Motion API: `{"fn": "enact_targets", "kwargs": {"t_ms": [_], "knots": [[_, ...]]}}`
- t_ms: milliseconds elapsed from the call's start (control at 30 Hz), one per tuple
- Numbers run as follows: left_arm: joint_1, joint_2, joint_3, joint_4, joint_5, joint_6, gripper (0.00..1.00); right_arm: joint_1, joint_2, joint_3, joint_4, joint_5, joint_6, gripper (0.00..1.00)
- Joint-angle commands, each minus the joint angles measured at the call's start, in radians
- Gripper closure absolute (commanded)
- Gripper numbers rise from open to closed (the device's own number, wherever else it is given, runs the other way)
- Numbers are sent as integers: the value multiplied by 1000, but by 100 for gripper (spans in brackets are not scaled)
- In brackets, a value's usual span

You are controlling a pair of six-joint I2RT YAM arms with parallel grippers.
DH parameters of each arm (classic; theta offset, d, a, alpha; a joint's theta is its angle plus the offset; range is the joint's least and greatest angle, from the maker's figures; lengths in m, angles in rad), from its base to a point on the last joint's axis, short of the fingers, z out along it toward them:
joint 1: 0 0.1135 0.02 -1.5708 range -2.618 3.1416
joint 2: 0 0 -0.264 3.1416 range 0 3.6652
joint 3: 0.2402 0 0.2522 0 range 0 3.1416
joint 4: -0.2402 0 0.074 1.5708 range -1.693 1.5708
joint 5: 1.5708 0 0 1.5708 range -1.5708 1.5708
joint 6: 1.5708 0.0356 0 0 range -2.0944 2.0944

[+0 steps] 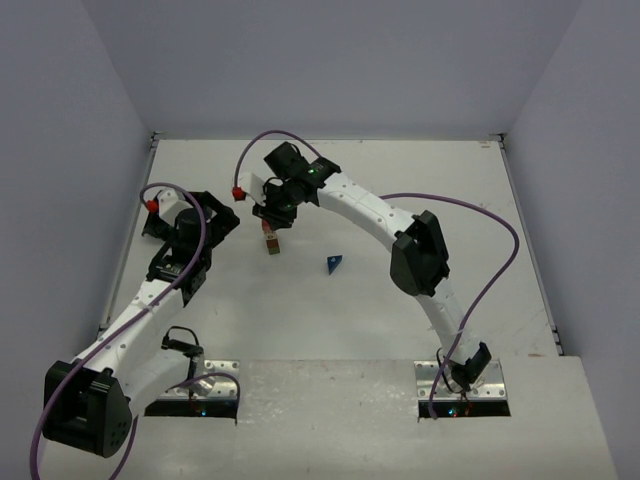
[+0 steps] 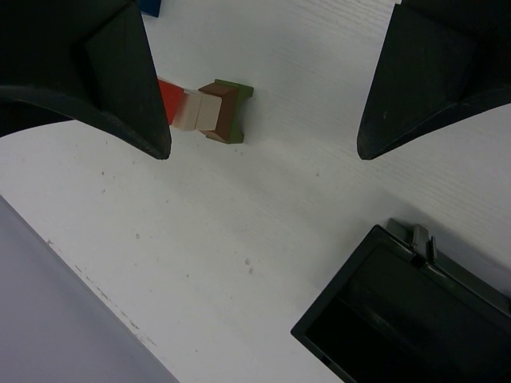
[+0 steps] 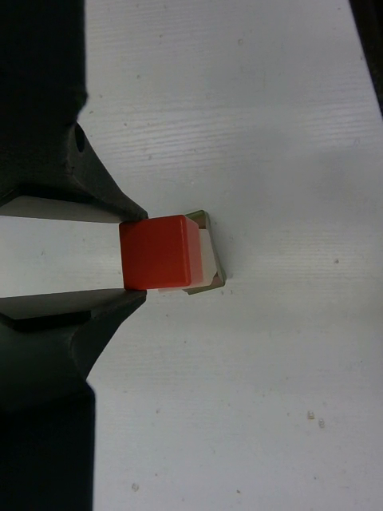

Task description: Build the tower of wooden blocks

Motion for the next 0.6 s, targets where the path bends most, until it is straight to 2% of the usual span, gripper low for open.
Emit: {"fn": "enact_targets", "kwargs": {"t_ms": [0,567], "knots": [[9,-9,18,42,2,1,0,5,-14,41,34,4,-2,90],[9,0,20,48,20,10,0,5,-8,39,63,1,-5,85]]}}
